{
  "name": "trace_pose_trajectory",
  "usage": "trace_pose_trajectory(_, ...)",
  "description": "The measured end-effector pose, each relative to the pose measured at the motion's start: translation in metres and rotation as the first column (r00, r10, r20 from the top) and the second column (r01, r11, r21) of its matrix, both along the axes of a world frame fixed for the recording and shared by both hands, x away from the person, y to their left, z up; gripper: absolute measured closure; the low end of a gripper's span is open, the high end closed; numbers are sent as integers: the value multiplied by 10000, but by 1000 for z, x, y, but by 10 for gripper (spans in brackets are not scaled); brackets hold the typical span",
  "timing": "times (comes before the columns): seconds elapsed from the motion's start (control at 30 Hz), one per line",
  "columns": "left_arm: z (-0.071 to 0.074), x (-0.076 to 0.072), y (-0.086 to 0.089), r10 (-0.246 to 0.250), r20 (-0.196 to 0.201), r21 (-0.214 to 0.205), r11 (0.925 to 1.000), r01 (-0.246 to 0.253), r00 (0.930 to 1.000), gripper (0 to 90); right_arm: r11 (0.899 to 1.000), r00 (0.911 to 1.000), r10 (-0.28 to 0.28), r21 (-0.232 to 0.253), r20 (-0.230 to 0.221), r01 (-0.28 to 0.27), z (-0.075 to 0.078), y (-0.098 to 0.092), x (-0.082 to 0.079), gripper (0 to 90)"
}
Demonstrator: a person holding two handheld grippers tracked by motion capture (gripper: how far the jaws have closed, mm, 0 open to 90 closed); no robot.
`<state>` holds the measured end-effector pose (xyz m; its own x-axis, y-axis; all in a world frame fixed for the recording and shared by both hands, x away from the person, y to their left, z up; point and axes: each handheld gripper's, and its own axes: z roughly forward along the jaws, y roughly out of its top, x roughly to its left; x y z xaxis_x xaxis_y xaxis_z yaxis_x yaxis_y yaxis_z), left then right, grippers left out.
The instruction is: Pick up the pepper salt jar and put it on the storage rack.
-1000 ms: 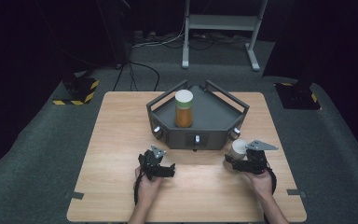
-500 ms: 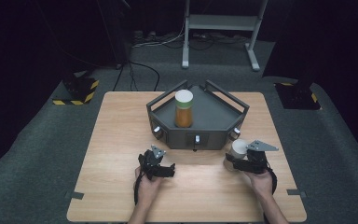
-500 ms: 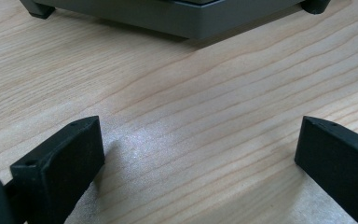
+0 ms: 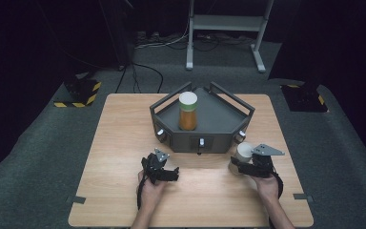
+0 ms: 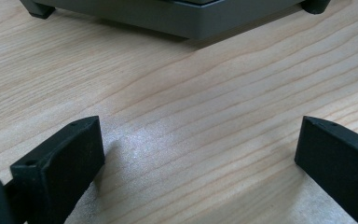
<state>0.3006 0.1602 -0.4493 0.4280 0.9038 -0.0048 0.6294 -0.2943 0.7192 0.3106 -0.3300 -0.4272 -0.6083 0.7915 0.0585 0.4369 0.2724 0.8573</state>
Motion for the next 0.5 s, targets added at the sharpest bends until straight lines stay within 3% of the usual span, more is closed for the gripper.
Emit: trace_pose_trajectory(0.5,0,0,0,1,-1,-1,10000,-1,10000,15,10000,10000,14,0,-28,-14,4,-1,1,327)
